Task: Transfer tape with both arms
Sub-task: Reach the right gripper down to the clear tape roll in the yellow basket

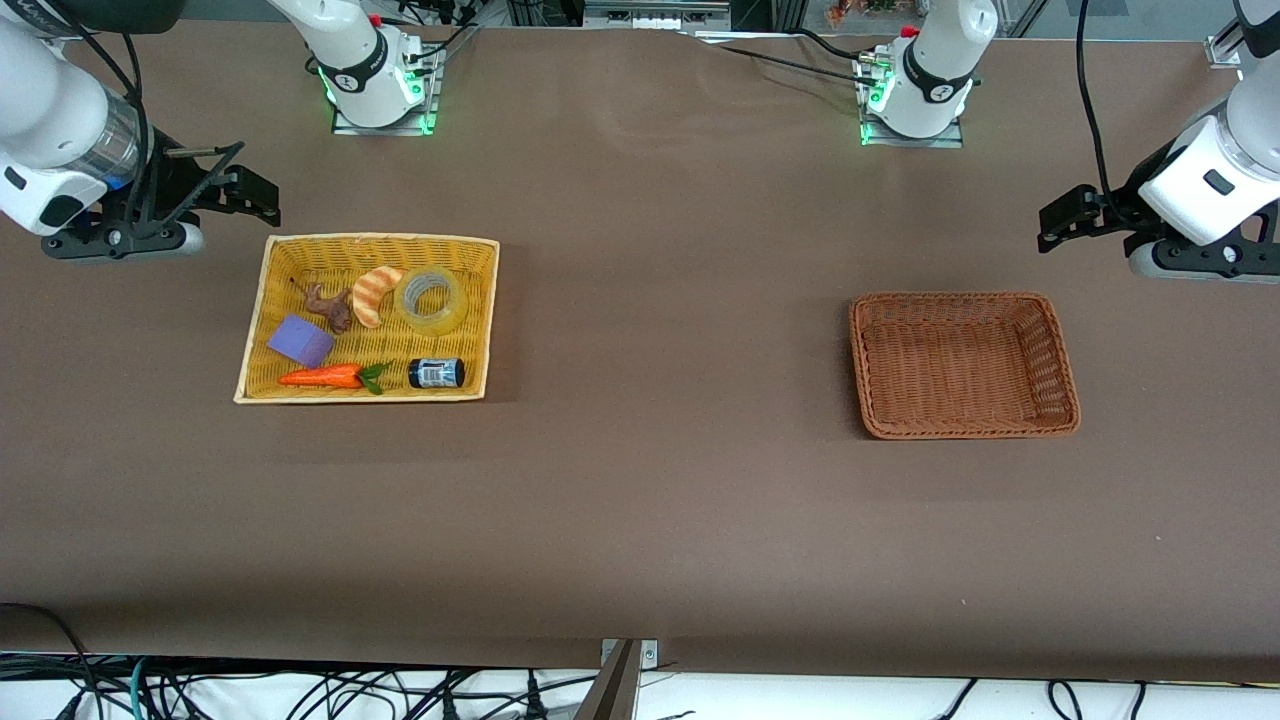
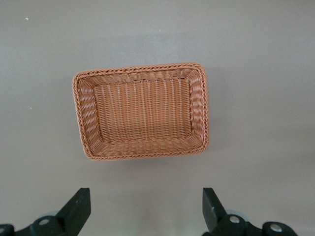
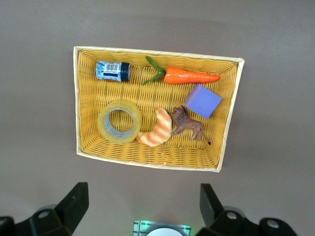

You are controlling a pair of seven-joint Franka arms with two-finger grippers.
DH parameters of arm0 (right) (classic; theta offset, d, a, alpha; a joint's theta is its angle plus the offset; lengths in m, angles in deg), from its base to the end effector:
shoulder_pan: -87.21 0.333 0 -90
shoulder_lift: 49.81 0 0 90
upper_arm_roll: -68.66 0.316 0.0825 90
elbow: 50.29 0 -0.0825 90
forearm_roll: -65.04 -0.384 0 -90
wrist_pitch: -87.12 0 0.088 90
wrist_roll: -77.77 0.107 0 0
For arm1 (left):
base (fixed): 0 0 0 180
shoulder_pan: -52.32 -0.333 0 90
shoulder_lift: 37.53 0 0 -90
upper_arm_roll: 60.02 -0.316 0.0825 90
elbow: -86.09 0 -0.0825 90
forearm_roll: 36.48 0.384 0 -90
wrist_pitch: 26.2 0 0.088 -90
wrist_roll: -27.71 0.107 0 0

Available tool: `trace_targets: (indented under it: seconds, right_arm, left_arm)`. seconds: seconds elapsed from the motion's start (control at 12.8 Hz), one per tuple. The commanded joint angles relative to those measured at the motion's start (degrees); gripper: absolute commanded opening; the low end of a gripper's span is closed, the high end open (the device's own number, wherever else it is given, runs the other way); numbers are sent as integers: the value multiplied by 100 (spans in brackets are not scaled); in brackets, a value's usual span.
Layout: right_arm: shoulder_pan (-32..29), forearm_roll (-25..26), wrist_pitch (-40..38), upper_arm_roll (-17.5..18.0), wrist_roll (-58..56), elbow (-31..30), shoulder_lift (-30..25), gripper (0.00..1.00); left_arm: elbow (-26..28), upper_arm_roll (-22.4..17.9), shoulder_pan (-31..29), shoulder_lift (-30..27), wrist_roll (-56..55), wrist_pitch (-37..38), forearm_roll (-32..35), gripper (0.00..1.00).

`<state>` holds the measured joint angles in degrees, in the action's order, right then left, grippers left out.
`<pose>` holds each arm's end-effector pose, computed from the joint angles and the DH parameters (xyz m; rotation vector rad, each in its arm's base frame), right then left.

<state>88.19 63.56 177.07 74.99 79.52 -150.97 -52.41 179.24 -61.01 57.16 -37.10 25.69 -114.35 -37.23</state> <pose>0.5271 0.0715 0.5616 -3.1205 -0.1480 0.2243 0.5494 -0.0384 0.5919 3.1296 -0.0497 -0.1493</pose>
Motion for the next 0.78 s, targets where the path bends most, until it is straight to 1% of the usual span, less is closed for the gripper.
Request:
trace_targets:
  seconds: [0.0, 0.08, 0.16, 0.23, 0.39, 0.47, 0.54, 0.7]
  right_arm:
    - [-19, -1, -136, 17, -53, 119, 58, 100]
    - [-19, -1, -127, 17, -53, 101, 93, 100]
    - [-19, 8, -66, 43, -53, 66, 250, 100]
    - [-19, -18, 195, 61, -26, -152, 425, 100]
    - [-10, -36, 1439, 122, 35, -993, 549, 100]
    - [-10, -36, 1959, 357, 70, -1319, 637, 100]
    - [-10, -19, 2487, 456, 201, -1575, 760, 100]
    - [-10, -10, 3253, 552, 246, -1919, 1102, 100]
  left_arm:
    - [18, 11, -10, -87, 88, 61, -92, 100]
    - [18, 11, -10, -87, 88, 61, -92, 100]
    - [18, 11, -10, -87, 88, 61, -92, 100]
    - [18, 11, -10, -87, 88, 61, -92, 100]
    - [18, 11, -10, -87, 88, 61, -92, 100]
    - [18, 11, -1, -87, 88, 61, -92, 100]
    - [18, 11, -10, -87, 88, 61, -92, 100]
    - [9, 11, -10, -87, 88, 61, -92, 100]
